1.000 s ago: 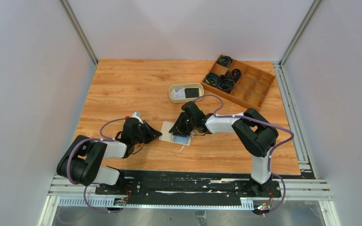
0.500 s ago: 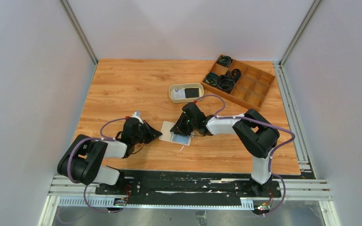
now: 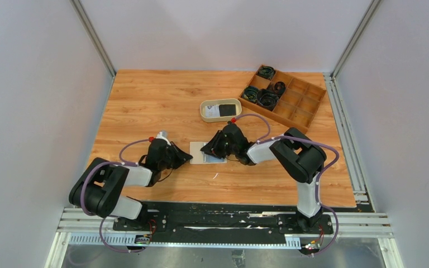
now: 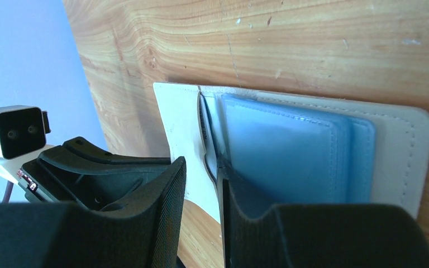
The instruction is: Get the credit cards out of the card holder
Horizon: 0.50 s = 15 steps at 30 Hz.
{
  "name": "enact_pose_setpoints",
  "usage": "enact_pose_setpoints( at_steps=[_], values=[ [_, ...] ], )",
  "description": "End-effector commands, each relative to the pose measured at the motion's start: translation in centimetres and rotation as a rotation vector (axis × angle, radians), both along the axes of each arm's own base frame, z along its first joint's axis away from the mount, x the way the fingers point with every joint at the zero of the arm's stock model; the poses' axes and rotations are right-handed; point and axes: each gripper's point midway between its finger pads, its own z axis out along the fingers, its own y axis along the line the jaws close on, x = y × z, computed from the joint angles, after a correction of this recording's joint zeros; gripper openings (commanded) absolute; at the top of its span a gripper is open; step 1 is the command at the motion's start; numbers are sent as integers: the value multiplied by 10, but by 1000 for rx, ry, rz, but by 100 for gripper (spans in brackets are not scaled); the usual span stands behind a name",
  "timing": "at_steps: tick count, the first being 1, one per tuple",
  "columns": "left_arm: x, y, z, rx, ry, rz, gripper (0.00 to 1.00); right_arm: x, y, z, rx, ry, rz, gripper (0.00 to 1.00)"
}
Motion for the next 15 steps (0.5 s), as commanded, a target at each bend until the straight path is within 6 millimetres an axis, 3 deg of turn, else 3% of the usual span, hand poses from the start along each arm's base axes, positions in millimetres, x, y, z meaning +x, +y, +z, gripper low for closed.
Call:
enact_pose_setpoints(
  at_steps=[1,6,15],
  values=[
    [-97,38,-87,247,418,-39,0,-52,-47,-98,-254,157,40,32],
    [-98,37,-90,248,425,-44,0,-51,-20,-73,-82,55,142,27],
    [-96,36,-89,249,422,-45,0,-54,-15,-64,-12,5,172,4]
  ],
)
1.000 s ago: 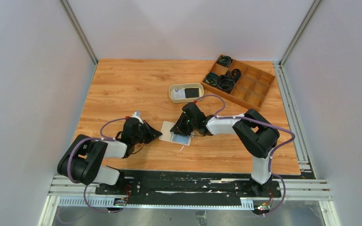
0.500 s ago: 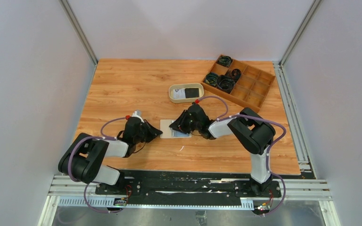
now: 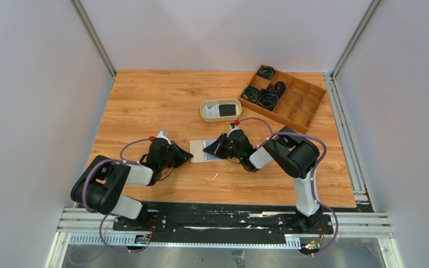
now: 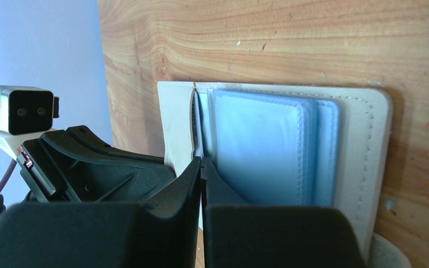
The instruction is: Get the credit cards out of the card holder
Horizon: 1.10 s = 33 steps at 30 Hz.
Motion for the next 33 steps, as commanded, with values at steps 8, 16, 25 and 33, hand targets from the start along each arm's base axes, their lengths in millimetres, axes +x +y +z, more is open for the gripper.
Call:
enact_pose_setpoints(
  at_steps=[8,16,25,33],
  values=[
    [-102,37,-88,240,427,-58,0,-59,-13,-59,-126,144,146,0],
    [-97,34,-82,222,405,-57,0,-48,-55,-43,-136,129,69,0],
    [-92,28,-77,200,390,-78,0,-45,-68,-43,-125,126,44,0],
    [-58,0,-2,293,145,-191,0,-35,-58,-21,-109,49,78,25]
  ],
)
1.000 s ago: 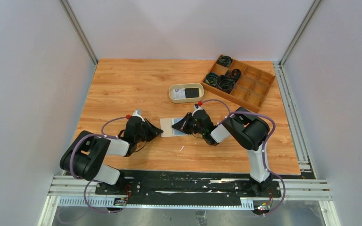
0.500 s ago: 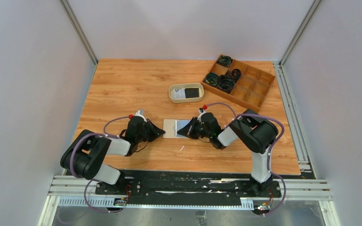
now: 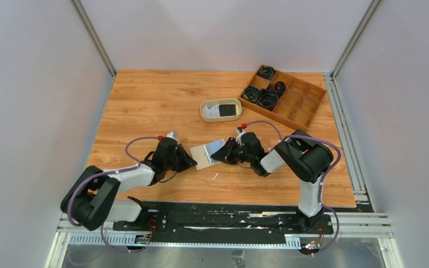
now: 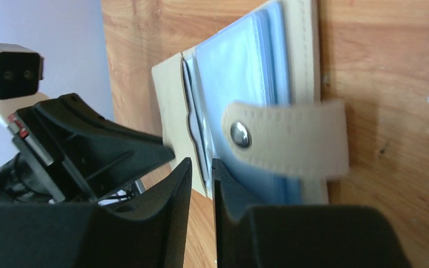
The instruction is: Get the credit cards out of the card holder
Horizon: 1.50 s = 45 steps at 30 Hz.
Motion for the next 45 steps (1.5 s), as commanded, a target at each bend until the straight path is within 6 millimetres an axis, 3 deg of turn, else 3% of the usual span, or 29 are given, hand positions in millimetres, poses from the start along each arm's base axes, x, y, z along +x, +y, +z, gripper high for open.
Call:
enact_pose_setpoints(
  at_steps=[1,3,9,19,25,32,38,45],
  values=[
    [-32,21,-3,250,94,-78,0,-5,-15,-19,-110,13,15,27],
    [-20,20,23,264,38,-77,0,-3,-14,-5,-103,-23,19,30],
    [-3,6,75,226,-54,-106,0,5,-10,43,-72,-139,36,30],
    [27,-9,161,226,-215,-154,0,11,8,140,101,-326,80,37],
    [38,-27,213,174,-284,-209,0,19,17,171,216,-403,89,45],
    [41,-30,245,172,-313,-229,0,33,11,206,408,-480,55,46],
    [46,-23,272,144,-346,-225,0,55,-8,227,604,-499,-11,46],
    [52,-18,293,114,-370,-229,0,65,-11,253,633,-567,21,47]
  ],
)
